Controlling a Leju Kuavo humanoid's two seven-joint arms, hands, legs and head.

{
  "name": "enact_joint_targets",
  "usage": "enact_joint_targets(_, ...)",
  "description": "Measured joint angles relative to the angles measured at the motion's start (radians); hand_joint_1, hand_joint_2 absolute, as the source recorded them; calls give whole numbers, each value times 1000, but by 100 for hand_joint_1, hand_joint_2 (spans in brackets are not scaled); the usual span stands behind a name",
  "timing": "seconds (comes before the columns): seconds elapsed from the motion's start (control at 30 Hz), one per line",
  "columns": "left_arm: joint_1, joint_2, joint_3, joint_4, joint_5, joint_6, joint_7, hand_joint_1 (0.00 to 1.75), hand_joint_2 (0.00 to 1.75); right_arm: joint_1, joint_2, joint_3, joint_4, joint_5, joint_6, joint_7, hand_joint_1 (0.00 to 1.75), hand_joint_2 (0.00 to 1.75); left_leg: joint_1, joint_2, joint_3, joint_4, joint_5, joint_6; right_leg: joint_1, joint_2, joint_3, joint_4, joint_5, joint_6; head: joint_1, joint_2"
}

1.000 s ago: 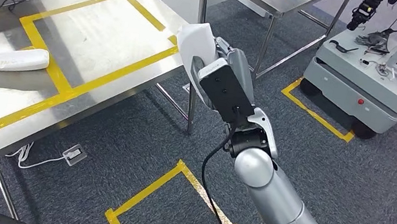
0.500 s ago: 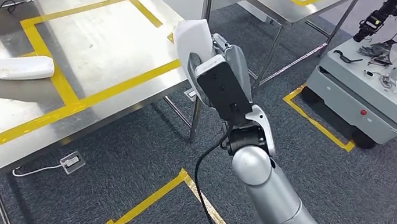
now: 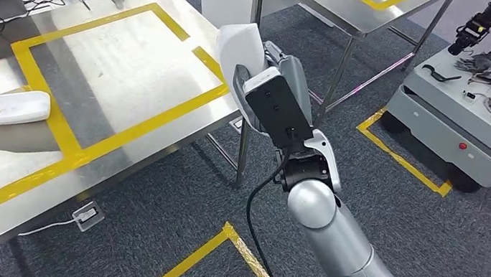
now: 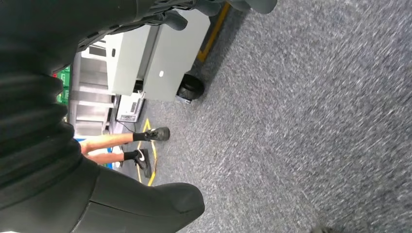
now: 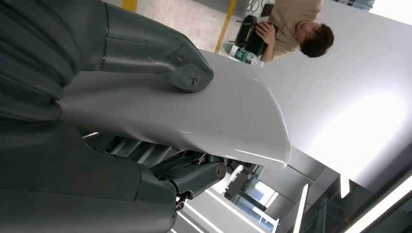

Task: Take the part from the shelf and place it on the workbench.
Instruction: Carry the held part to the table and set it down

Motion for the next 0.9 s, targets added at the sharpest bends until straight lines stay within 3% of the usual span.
enact_joint_targets(0.07, 1, 2, 1, 0, 0, 0, 1, 0, 175, 1, 0, 0, 0, 0, 0, 0, 175, 175, 1, 1, -57, 51, -46, -7, -1, 2, 24, 2, -22, 1, 0, 0)
enact_joint_targets(0.1, 2, 2, 2, 0, 0, 0, 1, 0, 175, 1, 0, 0, 0, 0, 0, 0, 175, 175, 2, 1, -66, 36, -42, -10, -2, 3, 38, 3, -33, 2, 0, 0)
enact_joint_targets(0.13, 2, 2, 2, 0, 0, 0, 1, 0, 175, 0, 0, 0, 1, 0, 0, 0, 175, 175, 4, 2, -62, -12, -10, -13, -4, 4, 54, 7, -47, 5, 0, 0)
enact_joint_targets(0.2, 3, 2, 3, 1, -1, 0, 1, 0, 175, -2, 1, 0, 1, 0, 0, 0, 175, 175, 7, 7, -39, -139, 102, -15, -6, 4, 78, 17, -76, 14, -2, 0)
enact_joint_targets(0.23, 3, 2, 3, 2, -1, 0, 1, 0, 175, -3, 1, 0, 1, 0, 0, 0, 175, 175, 7, 9, -29, -186, 144, -9, -6, 4, 84, 22, -88, 20, -4, 0)
enact_joint_targets(0.27, 3, 2, 3, 3, -1, 0, 2, 0, 175, -4, 1, 0, 2, 0, 1, 0, 175, 175, 6, 11, -25, -208, 168, -1, -5, 5, 86, 24, -97, 25, -6, 0)
enact_joint_targets(0.37, 2, 2, 4, 4, -2, 0, 3, 0, 175, -6, 2, 0, 2, -1, 1, 1, 175, 175, 4, 9, -15, -214, 171, 23, -4, 6, 85, 37, -101, 37, -9, 0)
enact_joint_targets(0.5, 1, 2, 4, 3, -2, 0, 3, 0, 175, -6, 2, 0, 2, -1, 1, 1, 175, 175, 7, 7, -7, -217, 168, 30, -6, 5, 73, 58, -97, 42, -9, 0)
enact_joint_targets(0.57, -1, 2, 4, 3, -3, 0, 3, 0, 175, -7, 2, 0, 2, -1, 0, 1, 175, 175, 7, 7, -3, -218, 165, 35, -8, 2, 43, 110, -95, 48, -8, 0)
enact_joint_targets(0.63, -2, 3, 4, 2, -3, -1, 3, 0, 175, -4, 1, 0, 2, -2, 0, 0, 175, 175, 7, 6, 15, -217, 148, 42, -11, 0, -62, 248, -139, 58, -7, 0)
enact_joint_targets(0.67, -3, 3, 5, 2, -3, -2, 2, 0, 175, -3, 0, 0, 2, -2, 0, 0, 175, 175, 7, 3, 26, -217, 138, 44, -13, 0, -100, 281, -147, 60, -7, 0)
enact_joint_targets(0.7, -3, 3, 6, 2, -3, -3, 1, 0, 175, -1, 0, 0, 2, -2, 0, -1, 175, 175, 6, -1, 38, -216, 127, 43, -14, 0, -121, 278, -137, 60, -7, 0)
enact_joint_targets(0.77, -4, 2, 7, 3, -1, -4, -1, 0, 175, -2, -1, 0, 2, -2, 0, -7, 175, 175, 6, -10, 53, -216, 114, 36, -12, 9, -72, 134, -43, 52, -8, 0)
enact_joint_targets(0.8, -5, 1, 8, 3, -1, -4, -2, 0, 175, -3, -1, 0, 2, -2, 1, -10, 175, 175, 7, -14, 58, -217, 110, 31, -9, 18, -51, 76, -21, 47, -8, 0)
enact_joint_targets(0.83, -6, 0, 9, 3, 0, -4, -3, 0, 175, -3, -2, 0, 2, -2, 2, -13, 175, 175, 7, -18, 58, -219, 107, 26, -6, 25, -36, 40, -8, 43, -9, 0)
enact_joint_targets(0.9, -5, 0, 11, 3, 1, -5, -3, 0, 175, -3, -3, 0, 2, -2, 3, -15, 175, 175, 7, -26, 59, -215, 110, 11, -1, 26, -26, 27, -11, 33, -9, 0)
